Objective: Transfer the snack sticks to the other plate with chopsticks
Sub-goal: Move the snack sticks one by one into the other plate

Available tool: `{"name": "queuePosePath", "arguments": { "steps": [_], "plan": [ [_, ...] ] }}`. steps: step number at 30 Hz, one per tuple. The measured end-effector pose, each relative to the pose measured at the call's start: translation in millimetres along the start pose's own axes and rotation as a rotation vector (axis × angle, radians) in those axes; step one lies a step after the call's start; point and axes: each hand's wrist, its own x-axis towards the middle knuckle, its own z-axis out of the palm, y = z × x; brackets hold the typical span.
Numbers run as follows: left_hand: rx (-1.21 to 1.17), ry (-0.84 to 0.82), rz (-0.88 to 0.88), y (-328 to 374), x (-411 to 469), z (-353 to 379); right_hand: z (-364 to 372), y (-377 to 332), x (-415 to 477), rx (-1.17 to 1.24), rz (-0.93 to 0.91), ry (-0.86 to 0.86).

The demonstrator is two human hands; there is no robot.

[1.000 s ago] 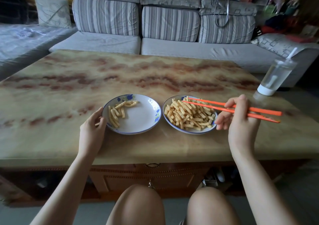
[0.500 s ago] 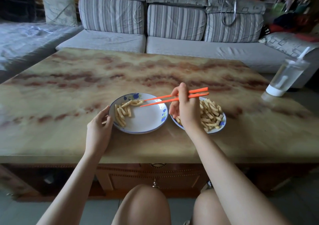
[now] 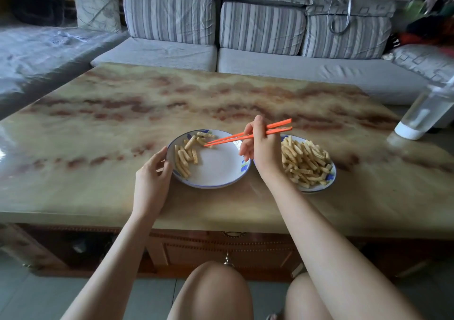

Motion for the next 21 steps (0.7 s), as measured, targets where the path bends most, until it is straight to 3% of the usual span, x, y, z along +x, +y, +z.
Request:
{"name": "queuePosePath", "arguments": {
  "steps": [13, 21],
  "plan": [
    [0.017, -0.007, 0.01, -1.7, 0.4, -1.3, -40.1, -14.9, -23.7, 0.142, -0.026, 0.191],
    [0.01, -0.015, 0.001, -1.0, -0.8, -1.1, -102.2, -36.1, -38.2, 0.033, -0.155, 0.339]
  ]
}}
